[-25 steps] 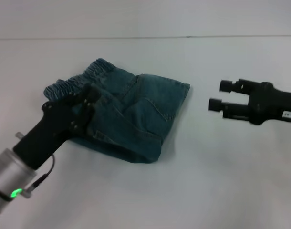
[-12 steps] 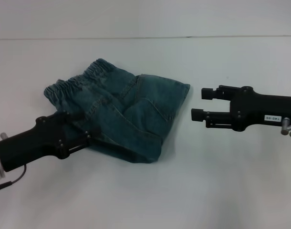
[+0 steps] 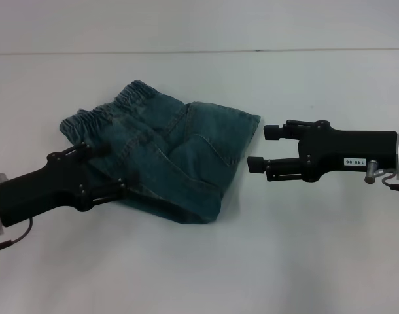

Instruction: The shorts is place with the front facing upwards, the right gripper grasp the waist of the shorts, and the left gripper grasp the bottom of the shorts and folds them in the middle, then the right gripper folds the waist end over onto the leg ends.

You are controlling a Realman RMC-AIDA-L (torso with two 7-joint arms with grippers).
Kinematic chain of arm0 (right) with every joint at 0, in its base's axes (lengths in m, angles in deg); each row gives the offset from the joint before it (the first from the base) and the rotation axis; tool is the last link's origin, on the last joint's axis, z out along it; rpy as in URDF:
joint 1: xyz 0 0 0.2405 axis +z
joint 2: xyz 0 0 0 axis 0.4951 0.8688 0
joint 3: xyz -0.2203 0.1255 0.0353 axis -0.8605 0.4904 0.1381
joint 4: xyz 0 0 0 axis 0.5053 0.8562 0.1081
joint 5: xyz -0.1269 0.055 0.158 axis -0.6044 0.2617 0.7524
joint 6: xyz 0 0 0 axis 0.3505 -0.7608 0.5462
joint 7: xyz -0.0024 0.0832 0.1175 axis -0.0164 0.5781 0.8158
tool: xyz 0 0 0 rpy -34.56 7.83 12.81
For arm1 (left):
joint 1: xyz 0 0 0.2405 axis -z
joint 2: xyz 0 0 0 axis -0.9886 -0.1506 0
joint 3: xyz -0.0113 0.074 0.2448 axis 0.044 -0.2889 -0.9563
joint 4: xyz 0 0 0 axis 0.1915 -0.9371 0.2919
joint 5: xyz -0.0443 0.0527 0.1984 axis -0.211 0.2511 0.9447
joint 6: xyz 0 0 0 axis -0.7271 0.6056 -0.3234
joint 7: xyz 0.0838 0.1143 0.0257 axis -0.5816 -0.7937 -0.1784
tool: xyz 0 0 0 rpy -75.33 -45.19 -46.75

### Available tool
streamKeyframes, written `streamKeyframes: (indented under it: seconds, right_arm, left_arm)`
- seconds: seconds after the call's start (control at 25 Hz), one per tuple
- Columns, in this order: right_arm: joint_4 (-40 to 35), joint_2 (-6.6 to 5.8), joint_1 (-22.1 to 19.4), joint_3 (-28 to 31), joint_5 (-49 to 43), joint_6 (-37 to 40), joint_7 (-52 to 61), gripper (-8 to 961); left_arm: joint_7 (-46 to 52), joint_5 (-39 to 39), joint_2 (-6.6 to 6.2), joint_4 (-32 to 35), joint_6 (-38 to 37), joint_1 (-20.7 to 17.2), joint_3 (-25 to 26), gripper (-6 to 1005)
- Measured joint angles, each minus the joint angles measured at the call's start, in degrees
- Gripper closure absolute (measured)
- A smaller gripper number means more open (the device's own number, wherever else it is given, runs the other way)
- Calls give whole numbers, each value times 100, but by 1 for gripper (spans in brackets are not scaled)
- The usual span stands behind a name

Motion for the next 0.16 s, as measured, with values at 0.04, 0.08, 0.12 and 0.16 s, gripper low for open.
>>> streamKeyframes:
  seconds: [0.04,0.08,0.12,0.16]
  right_arm:
    - [0,0,0,-2,0,-1,1,58]
    - [-1,0,1,-4,1,-2,1,44]
    - [-2,0,4,-7,2,-3,1,44]
    - [-3,0,7,-9,2,-3,7,44]
  left_arm:
    - [4,-4,0,2,6,4,-1,104]
    - [6,-8,0,3,11,7,-3,92]
    - [8,-13,0,5,23,8,-6,80]
    - [10,-18,0,6,38,9,-13,80]
